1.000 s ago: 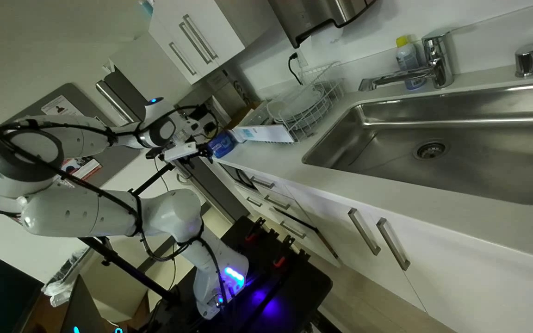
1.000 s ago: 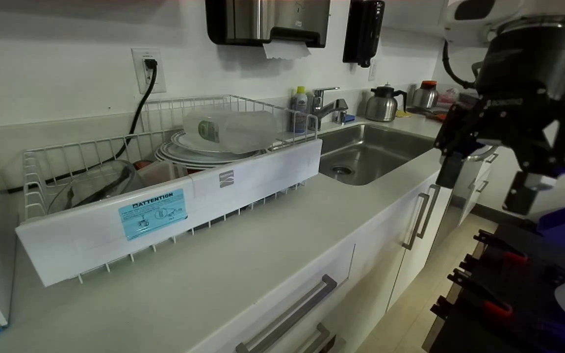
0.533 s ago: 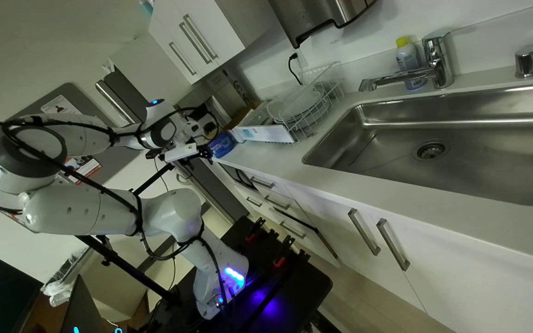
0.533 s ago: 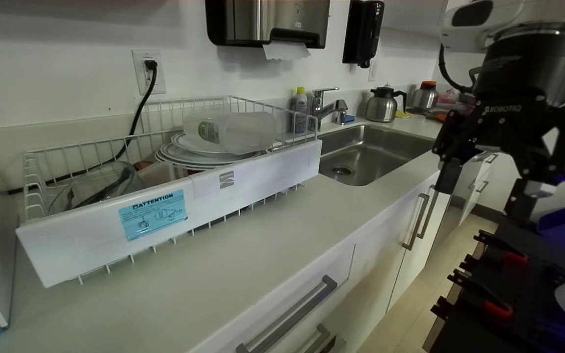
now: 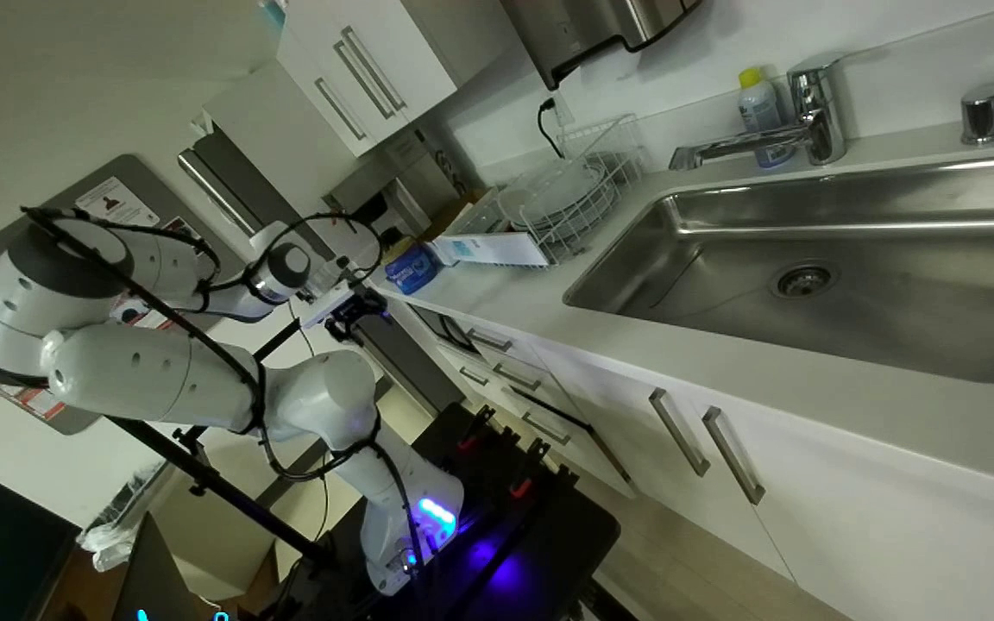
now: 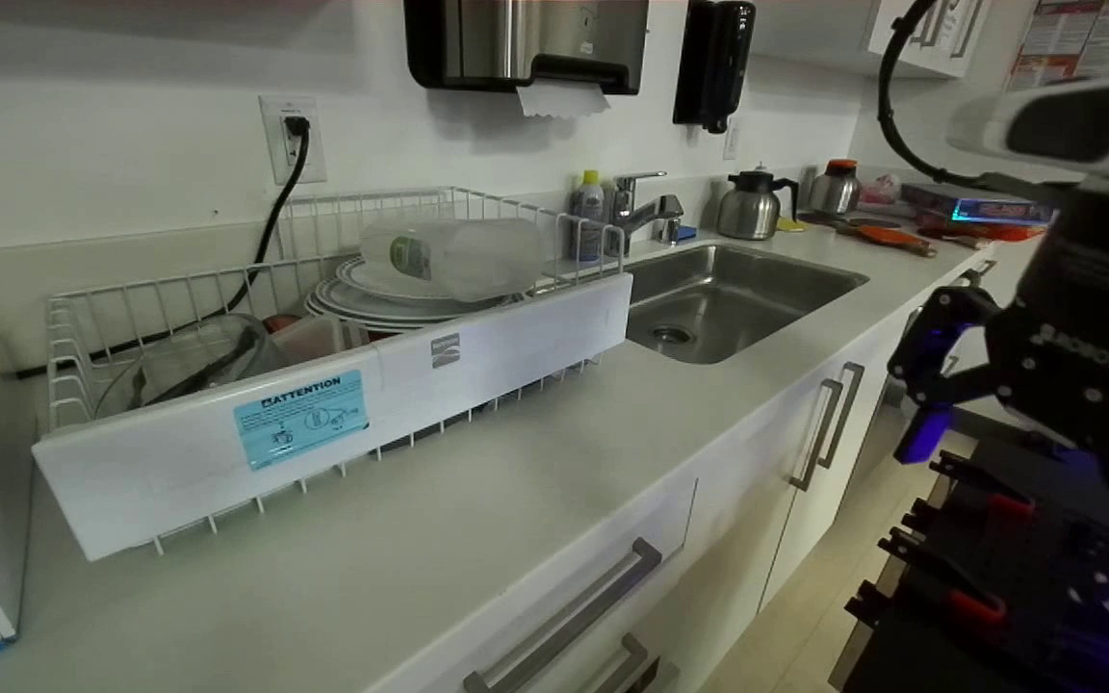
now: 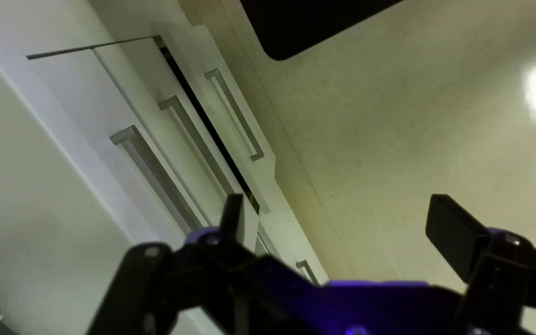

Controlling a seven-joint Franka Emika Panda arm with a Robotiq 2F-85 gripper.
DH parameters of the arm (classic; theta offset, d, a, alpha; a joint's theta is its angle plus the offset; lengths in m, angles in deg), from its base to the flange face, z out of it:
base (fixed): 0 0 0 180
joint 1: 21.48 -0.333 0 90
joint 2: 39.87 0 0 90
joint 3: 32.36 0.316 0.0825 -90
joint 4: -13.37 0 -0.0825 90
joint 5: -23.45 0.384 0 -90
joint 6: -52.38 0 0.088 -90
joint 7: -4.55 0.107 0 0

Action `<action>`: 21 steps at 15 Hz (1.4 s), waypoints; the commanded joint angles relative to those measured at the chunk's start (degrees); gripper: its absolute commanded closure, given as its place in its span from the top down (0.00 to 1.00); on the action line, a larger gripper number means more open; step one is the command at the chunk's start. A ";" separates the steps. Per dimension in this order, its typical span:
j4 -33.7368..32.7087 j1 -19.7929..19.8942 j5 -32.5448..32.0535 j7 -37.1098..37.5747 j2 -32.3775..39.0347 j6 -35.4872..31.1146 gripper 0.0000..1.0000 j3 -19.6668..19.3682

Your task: Open the top drawer of the middle cabinet

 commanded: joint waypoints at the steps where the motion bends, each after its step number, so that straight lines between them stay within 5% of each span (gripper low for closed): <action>1: -4.54 -0.62 -9.79 5.34 7.21 1.60 1.00 6.42; 6: -6.33 1.07 -26.10 9.73 14.67 -1.79 1.00 14.18; 10: -5.47 6.16 -42.15 26.14 18.84 -8.42 1.00 22.69; 11: -5.01 3.57 -35.95 19.31 16.14 -6.03 1.00 19.64; 17: -5.01 4.14 -36.31 20.31 16.84 -6.42 1.00 20.43; 21: -5.32 6.91 -47.42 25.96 18.21 -5.41 1.00 26.82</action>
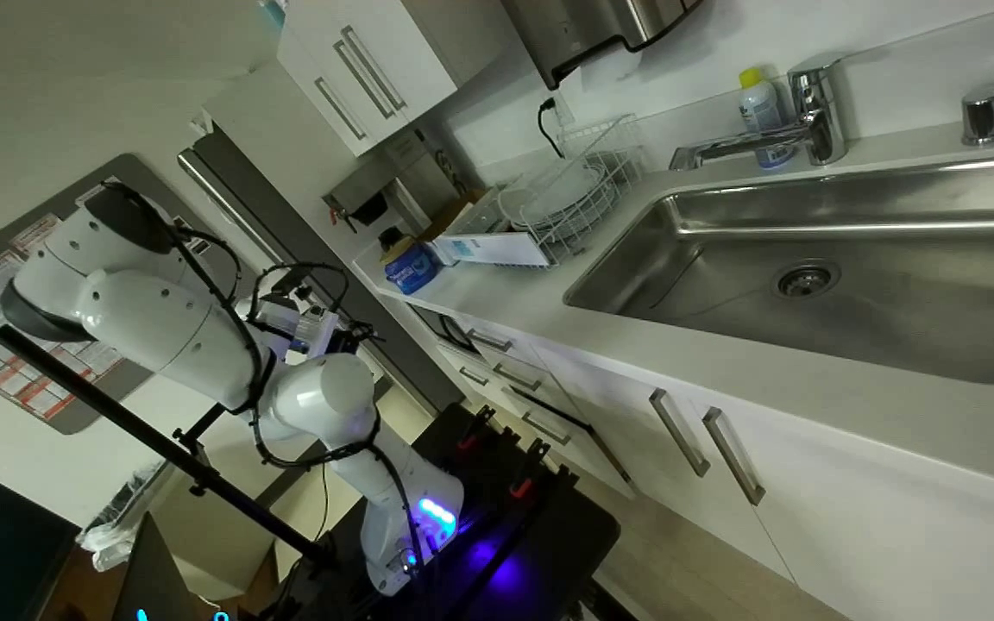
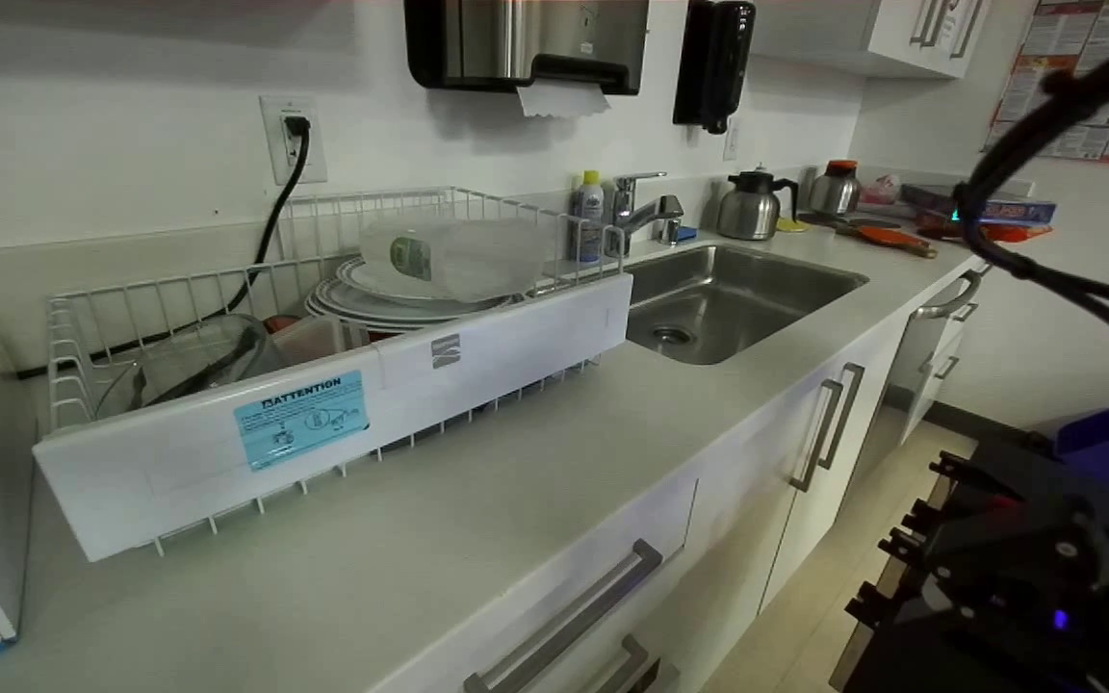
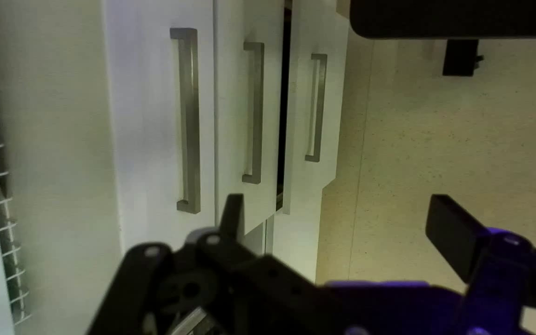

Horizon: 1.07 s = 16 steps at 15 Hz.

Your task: Open the top drawer of the middle cabinet

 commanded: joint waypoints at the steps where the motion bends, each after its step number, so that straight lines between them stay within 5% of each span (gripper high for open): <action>1: 0.01 3.83 -10.40 6.65 0.90 0.79 1.00 7.20; 6: -0.04 9.54 -30.51 25.24 6.01 3.10 1.00 16.57; 10: -1.18 13.73 -46.64 37.45 15.74 14.66 1.00 22.62; 14: -3.18 10.29 -57.67 41.48 29.08 27.68 1.00 19.41; 15: -0.89 10.36 -54.02 40.25 21.18 22.96 1.00 20.00; 16: -1.44 10.13 -55.47 40.55 23.89 24.36 1.00 19.38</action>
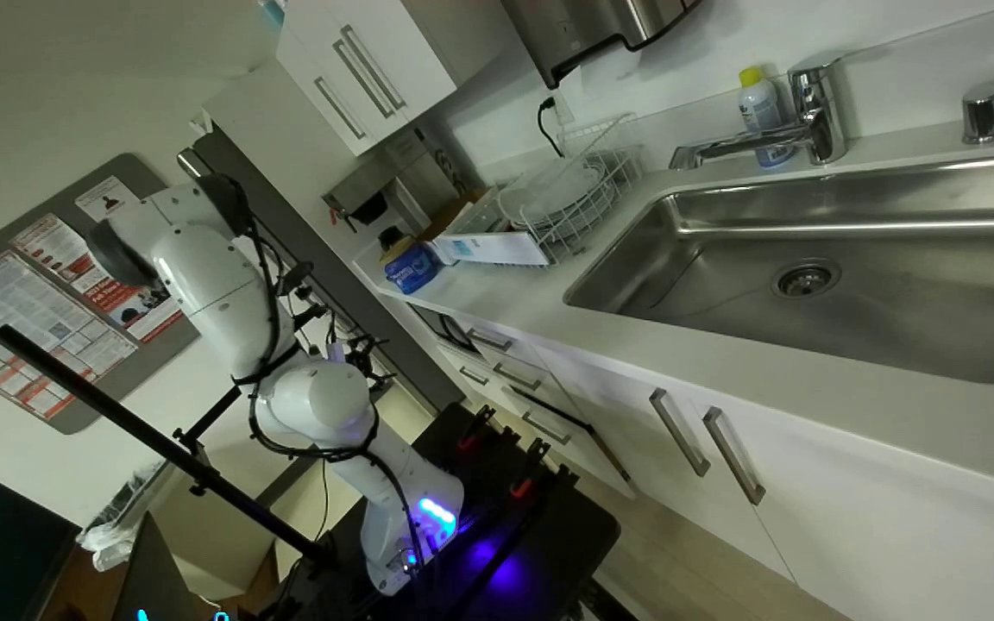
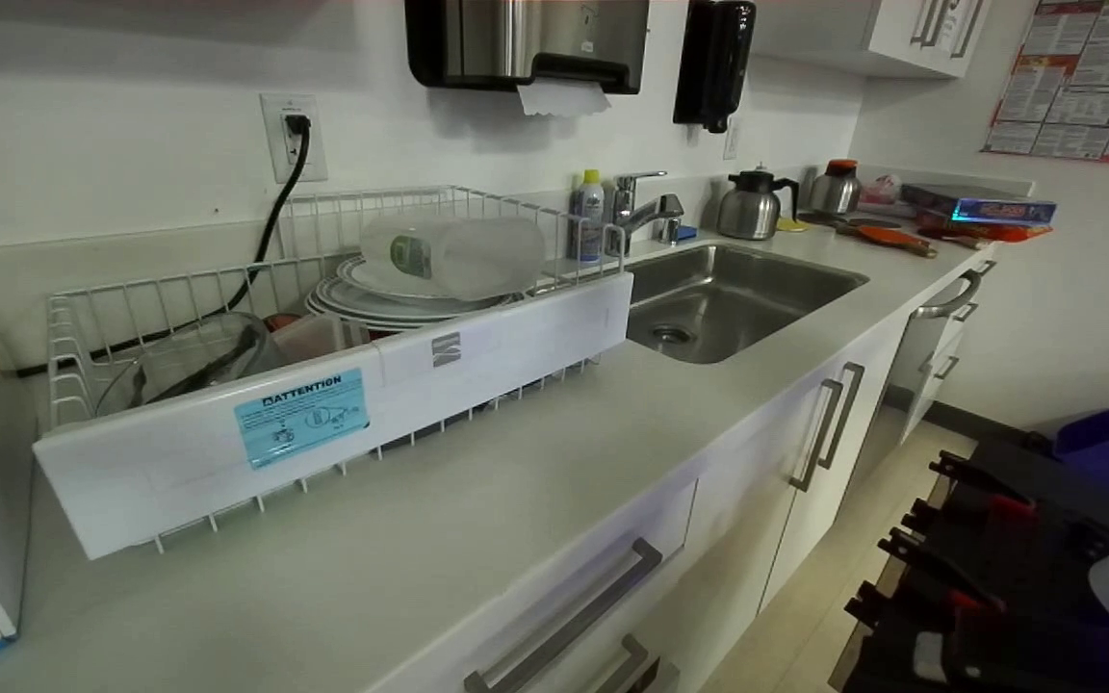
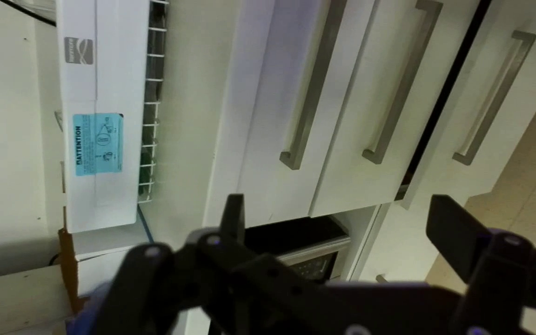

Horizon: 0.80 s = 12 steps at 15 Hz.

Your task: Open the top drawer of the middle cabinet

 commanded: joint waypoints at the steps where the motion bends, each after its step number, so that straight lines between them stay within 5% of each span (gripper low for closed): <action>1: -0.78 -1.41 -0.67 0.04 2.09 0.75 1.00 -1.73; 5: -1.94 -2.81 -1.82 -0.31 5.17 2.99 1.00 -2.76; 12: -4.46 -17.30 -11.80 5.33 16.90 19.82 1.00 -11.96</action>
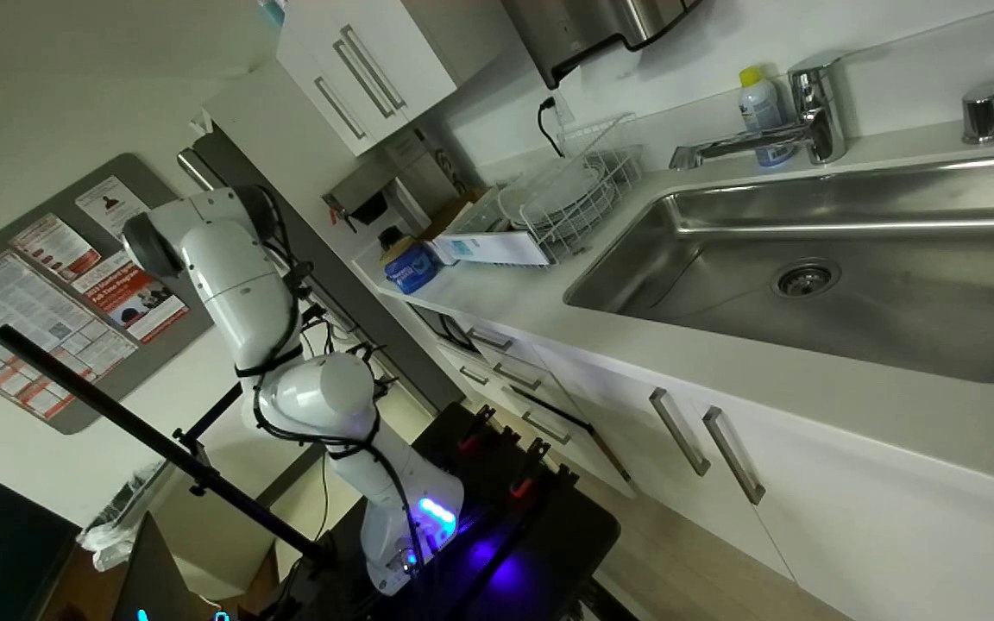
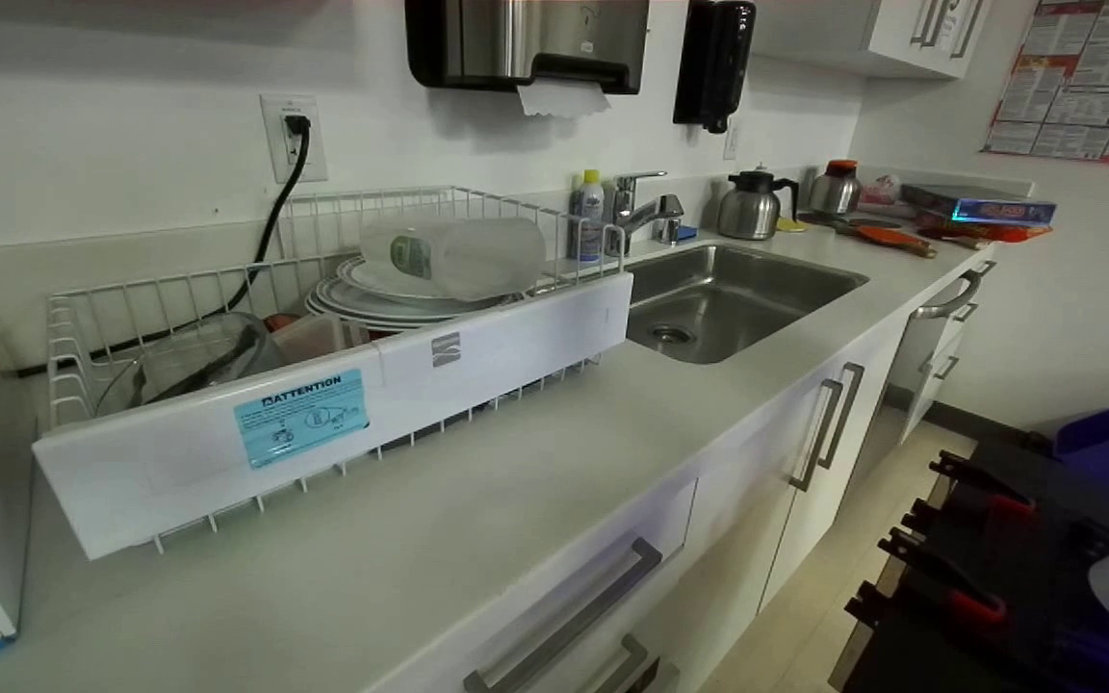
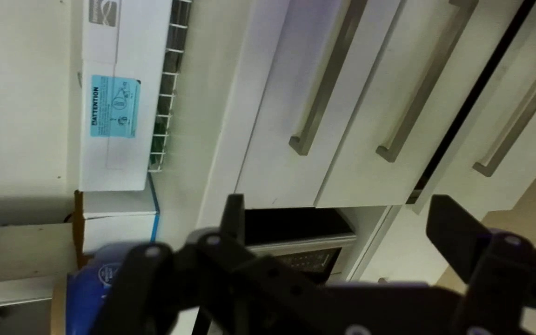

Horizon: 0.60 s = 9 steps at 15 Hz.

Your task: Open the top drawer of the middle cabinet

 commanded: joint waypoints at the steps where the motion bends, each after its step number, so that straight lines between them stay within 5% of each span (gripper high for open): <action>1: -3.23 -8.43 -5.93 5.70 9.30 9.87 1.00 -6.48; 9: -16.72 -23.26 -12.83 12.95 27.55 19.94 1.00 -22.96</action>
